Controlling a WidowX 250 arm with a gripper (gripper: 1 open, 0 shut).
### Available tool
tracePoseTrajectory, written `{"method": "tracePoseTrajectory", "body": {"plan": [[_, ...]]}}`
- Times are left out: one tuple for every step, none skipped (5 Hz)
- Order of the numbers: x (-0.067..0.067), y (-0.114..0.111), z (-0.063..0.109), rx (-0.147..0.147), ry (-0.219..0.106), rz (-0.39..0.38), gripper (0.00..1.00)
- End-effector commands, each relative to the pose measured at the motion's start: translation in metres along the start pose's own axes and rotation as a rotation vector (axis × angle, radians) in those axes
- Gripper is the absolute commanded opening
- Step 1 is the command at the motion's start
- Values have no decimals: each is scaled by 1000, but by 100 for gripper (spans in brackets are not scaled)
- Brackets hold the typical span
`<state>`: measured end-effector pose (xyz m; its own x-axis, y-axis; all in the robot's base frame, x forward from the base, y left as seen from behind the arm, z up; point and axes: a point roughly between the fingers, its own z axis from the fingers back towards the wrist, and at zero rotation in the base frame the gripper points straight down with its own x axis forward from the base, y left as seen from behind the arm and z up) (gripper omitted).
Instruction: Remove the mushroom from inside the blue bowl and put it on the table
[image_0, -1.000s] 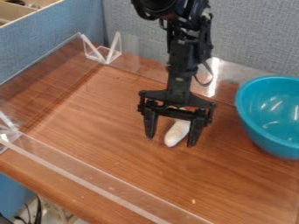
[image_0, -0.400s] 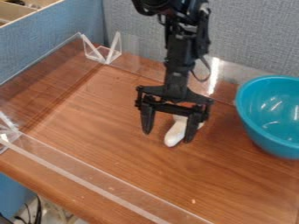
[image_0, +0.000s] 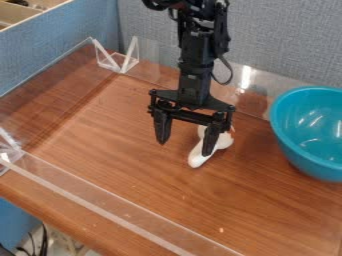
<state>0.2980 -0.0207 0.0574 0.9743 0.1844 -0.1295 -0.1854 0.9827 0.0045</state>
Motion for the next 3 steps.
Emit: {"method": "tracePoseTrajectory", "body": {"plan": [[4,5,22,-23,-94,-6,100],[2,11,22,-25,-109,-15,100],[2,9,32,-21,-122,-22,100]]}}
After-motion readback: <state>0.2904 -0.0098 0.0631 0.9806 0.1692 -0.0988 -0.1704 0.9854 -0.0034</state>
